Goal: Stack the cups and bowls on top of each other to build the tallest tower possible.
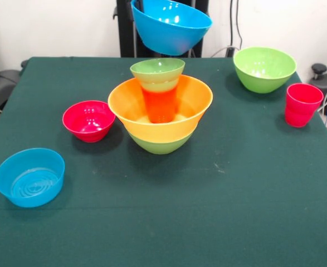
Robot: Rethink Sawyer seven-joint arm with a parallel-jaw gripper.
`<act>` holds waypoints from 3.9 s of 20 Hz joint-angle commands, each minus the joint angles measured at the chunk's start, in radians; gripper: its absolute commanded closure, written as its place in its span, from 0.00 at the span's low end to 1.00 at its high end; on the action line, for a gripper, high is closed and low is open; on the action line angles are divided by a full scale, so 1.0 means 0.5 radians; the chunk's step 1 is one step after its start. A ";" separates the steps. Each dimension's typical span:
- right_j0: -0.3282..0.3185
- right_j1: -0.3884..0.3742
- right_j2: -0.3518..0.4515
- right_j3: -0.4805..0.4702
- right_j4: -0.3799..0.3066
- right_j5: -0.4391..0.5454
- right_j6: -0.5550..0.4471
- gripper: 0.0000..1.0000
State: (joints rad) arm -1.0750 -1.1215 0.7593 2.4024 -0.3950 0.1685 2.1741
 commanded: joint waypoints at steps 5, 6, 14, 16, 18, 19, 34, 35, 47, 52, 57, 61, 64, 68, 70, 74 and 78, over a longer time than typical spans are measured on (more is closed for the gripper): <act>0.028 0.150 0.060 0.047 -0.086 0.041 -0.017 1.00; 0.041 0.153 0.047 0.042 -0.091 0.026 -0.004 1.00; 0.183 0.203 -0.113 -0.029 -0.163 -0.087 0.062 1.00; 0.207 0.211 -0.136 -0.041 -0.164 -0.098 0.070 1.00; 0.232 0.192 -0.165 -0.034 -0.169 -0.116 0.083 1.00; 0.242 0.186 -0.180 -0.038 -0.172 -0.115 0.084 1.00; 0.128 0.152 -0.115 -0.126 -0.200 0.027 -0.053 1.00; 0.124 0.149 -0.109 -0.134 -0.195 0.040 -0.060 1.00; 0.180 0.230 -0.175 -0.285 -0.217 0.059 -0.044 1.00; 0.197 0.254 -0.225 -0.294 -0.267 0.022 -0.039 1.00; 0.272 0.223 -0.351 -0.303 -0.337 0.095 -0.011 1.00; 0.223 0.260 -0.306 -0.287 -0.332 0.087 -0.044 1.00; 0.230 0.278 -0.313 -0.284 -0.352 0.059 -0.035 1.00; 0.251 0.292 -0.342 -0.297 -0.380 0.049 -0.026 1.00; 0.260 0.287 -0.362 -0.298 -0.402 0.038 -0.020 1.00; 0.250 0.328 -0.347 -0.315 -0.432 -0.003 -0.024 1.00; 0.212 0.383 -0.283 -0.321 -0.437 -0.024 -0.041 1.00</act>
State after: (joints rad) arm -0.9925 -1.0020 0.6163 2.2844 -0.5414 0.1685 2.1741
